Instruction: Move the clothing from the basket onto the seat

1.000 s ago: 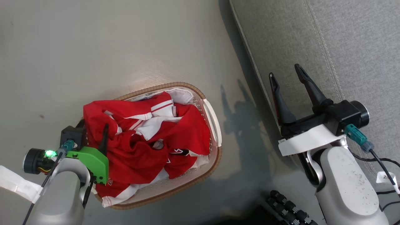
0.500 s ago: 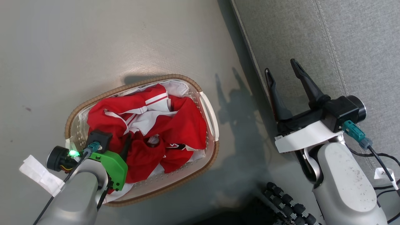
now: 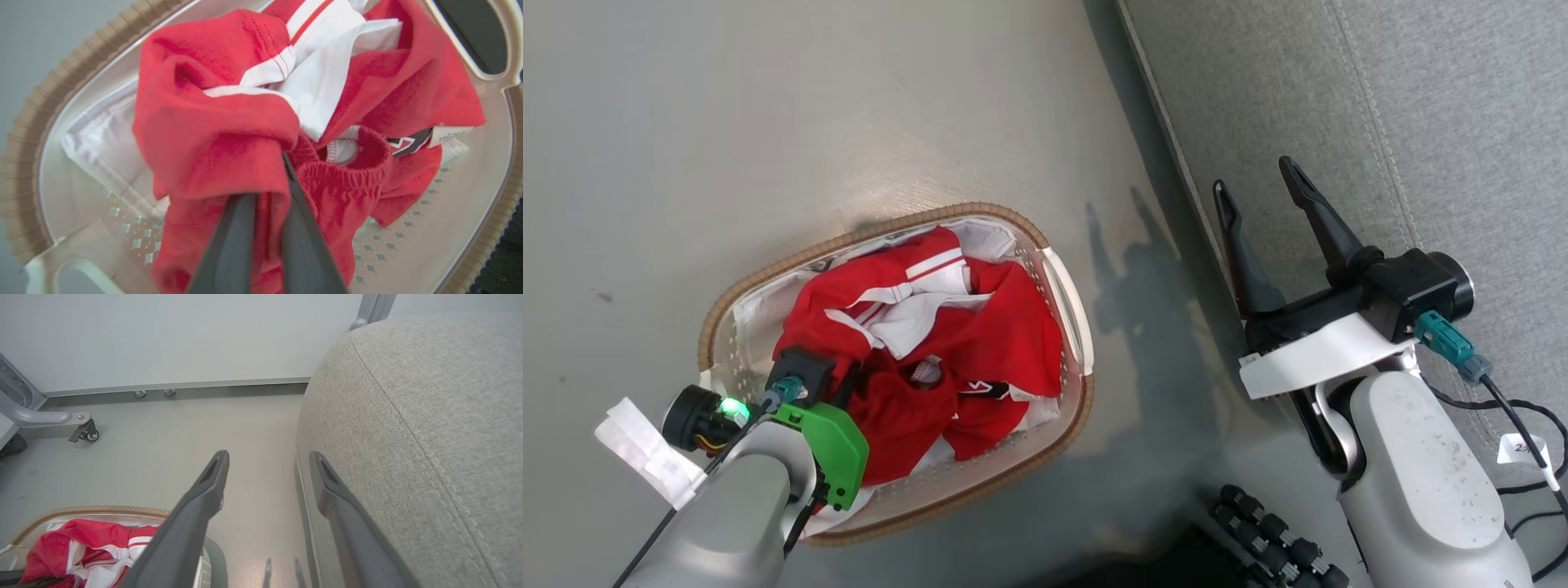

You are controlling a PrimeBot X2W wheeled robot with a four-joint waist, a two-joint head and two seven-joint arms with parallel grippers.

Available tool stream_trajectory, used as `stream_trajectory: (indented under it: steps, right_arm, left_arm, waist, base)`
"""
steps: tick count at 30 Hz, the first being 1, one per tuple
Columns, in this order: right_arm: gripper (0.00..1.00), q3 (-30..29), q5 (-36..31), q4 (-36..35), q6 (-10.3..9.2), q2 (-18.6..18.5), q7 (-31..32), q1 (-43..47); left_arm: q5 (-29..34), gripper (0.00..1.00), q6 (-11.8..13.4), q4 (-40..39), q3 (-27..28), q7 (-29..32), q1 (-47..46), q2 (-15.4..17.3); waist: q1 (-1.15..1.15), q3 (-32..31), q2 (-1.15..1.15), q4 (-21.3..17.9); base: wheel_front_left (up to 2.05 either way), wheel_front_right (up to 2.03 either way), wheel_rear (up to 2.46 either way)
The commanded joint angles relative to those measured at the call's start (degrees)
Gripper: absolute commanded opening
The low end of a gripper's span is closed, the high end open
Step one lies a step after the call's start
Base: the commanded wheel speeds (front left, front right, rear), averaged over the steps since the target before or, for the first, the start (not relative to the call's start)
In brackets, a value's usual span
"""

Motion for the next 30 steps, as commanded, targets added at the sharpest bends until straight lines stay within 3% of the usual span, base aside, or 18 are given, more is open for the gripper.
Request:
stream_trajectory:
  steps: [1,15,30]
  right_arm:
    - [1.0,-0.2,0.3,0.6,-0.04,-0.2,-0.3,0.2]
    - [1.0,-1.2,0.5,4.7,-0.04,-0.2,-0.3,5.7]
    - [1.0,-1.0,-0.7,7.9,-0.04,-0.2,-0.3,12.0]
  left_arm:
    - [-0.3,0.0,-0.2,-0.9,0.6,0.0,-0.1,0.6]
    - [4.7,0.0,0.2,-11.7,12.2,0.0,11.3,-2.2]
    - [13.2,0.0,-0.1,-27.1,25.0,0.0,21.1,-7.2]
  waist:
    - [0.0,-2.6,0.0,0.9]
    - [0.0,-19.3,0.0,5.7]
    - [0.0,-32.3,0.0,10.1]
  base:
    - [0.0,0.0,0.0]
    - [0.0,0.0,0.0]
    - [0.0,0.0,0.0]
